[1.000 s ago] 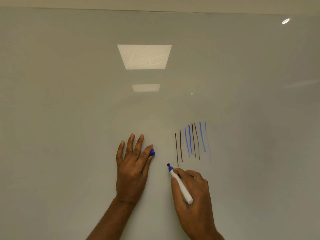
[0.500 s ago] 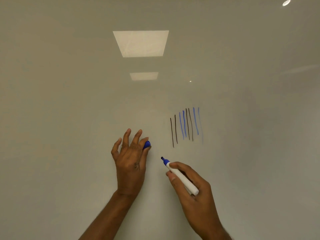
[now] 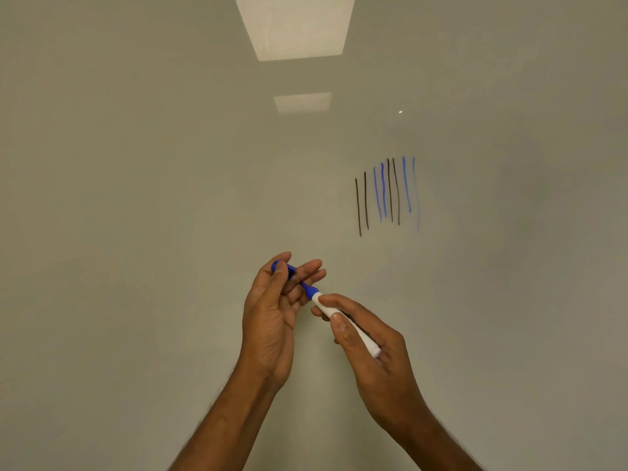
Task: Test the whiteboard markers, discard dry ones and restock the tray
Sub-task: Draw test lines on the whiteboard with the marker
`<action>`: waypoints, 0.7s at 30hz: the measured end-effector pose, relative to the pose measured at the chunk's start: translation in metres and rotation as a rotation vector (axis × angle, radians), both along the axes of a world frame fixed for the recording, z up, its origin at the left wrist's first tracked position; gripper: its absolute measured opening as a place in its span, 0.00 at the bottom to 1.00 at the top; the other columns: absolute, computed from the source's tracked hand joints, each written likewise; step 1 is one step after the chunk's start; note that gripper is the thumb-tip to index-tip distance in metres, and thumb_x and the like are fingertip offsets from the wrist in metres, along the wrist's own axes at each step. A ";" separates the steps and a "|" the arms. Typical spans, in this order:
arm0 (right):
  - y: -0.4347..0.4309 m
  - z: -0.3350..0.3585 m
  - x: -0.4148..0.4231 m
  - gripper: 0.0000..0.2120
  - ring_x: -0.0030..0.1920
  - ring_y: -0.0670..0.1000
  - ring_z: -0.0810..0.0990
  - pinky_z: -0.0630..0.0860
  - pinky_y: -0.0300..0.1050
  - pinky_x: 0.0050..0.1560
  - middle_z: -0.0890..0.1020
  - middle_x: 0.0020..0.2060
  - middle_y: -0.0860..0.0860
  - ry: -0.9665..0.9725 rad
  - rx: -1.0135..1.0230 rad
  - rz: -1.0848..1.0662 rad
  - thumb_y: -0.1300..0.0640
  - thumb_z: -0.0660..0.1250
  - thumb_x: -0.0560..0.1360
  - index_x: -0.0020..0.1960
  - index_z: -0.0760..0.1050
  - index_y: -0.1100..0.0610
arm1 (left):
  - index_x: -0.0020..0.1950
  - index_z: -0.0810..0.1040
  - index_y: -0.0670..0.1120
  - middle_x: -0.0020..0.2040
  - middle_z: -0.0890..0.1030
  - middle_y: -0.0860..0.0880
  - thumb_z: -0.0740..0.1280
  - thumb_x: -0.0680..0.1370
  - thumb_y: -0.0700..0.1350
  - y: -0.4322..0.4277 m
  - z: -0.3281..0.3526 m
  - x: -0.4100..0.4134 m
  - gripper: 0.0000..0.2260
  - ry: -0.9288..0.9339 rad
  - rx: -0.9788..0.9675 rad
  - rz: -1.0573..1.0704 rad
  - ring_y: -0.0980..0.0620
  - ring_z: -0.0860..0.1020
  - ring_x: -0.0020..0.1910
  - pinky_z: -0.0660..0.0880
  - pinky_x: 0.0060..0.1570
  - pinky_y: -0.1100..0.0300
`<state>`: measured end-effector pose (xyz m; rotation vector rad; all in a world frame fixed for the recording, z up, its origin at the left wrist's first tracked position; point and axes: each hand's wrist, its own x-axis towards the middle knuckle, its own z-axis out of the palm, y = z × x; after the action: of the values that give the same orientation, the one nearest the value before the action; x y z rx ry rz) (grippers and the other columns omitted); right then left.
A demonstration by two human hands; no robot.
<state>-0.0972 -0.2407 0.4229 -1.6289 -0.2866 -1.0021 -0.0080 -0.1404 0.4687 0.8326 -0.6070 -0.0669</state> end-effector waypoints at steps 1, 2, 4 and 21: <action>0.001 -0.001 0.000 0.15 0.61 0.44 0.79 0.78 0.43 0.60 0.82 0.57 0.39 -0.003 -0.002 0.006 0.48 0.63 0.78 0.63 0.78 0.48 | 0.67 0.74 0.42 0.57 0.85 0.37 0.57 0.86 0.45 0.001 -0.002 -0.002 0.14 0.013 0.001 -0.020 0.39 0.84 0.58 0.78 0.59 0.47; 0.002 -0.003 0.001 0.15 0.61 0.43 0.79 0.78 0.43 0.60 0.82 0.57 0.39 -0.004 -0.005 0.008 0.50 0.63 0.78 0.63 0.78 0.49 | 0.68 0.74 0.42 0.57 0.85 0.36 0.57 0.86 0.45 0.001 -0.004 -0.004 0.14 0.024 0.007 -0.036 0.39 0.84 0.58 0.78 0.60 0.46; 0.004 -0.004 0.002 0.16 0.62 0.44 0.79 0.77 0.42 0.60 0.82 0.58 0.39 -0.004 -0.001 0.016 0.50 0.63 0.78 0.64 0.77 0.50 | 0.69 0.75 0.44 0.57 0.84 0.36 0.58 0.86 0.44 0.002 -0.009 -0.007 0.14 0.036 0.023 -0.058 0.38 0.83 0.59 0.77 0.61 0.44; 0.014 -0.028 0.018 0.12 0.59 0.46 0.80 0.75 0.35 0.59 0.84 0.55 0.45 0.014 0.133 0.007 0.59 0.61 0.81 0.59 0.81 0.55 | 0.58 0.83 0.45 0.49 0.84 0.39 0.67 0.77 0.45 -0.002 -0.051 -0.009 0.12 0.192 -0.057 -0.102 0.41 0.83 0.53 0.77 0.64 0.42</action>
<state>-0.0789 -0.2271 0.3949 -1.5129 -0.2115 -0.9832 -0.0165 -0.1421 0.4180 0.7303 -0.4681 -0.2189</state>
